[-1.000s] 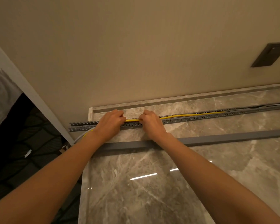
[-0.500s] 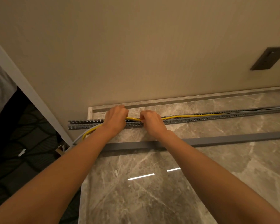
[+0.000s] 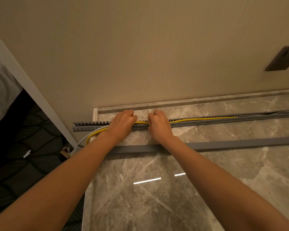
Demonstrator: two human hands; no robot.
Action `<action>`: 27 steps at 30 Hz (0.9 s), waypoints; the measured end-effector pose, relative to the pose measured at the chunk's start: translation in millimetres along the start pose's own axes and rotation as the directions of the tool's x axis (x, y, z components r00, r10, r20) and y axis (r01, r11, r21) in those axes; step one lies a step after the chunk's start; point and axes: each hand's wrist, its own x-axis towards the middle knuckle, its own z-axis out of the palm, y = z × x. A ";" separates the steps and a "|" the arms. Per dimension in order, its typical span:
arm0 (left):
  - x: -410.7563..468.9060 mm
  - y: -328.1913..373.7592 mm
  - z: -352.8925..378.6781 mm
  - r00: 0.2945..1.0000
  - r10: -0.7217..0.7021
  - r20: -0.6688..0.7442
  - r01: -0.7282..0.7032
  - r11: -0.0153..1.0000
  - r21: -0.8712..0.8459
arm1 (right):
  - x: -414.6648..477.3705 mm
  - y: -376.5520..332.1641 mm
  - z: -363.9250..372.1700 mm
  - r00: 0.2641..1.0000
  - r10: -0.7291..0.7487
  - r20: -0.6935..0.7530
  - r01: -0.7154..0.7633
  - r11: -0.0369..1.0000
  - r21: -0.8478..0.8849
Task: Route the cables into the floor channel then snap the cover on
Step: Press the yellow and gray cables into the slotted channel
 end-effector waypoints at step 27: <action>-55.8 -39.9 -10.9 0.854 -0.517 -0.059 0.431 0.766 -0.477 | 4.9 -48.9 11.0 0.967 -0.250 0.053 0.254 0.963 -0.094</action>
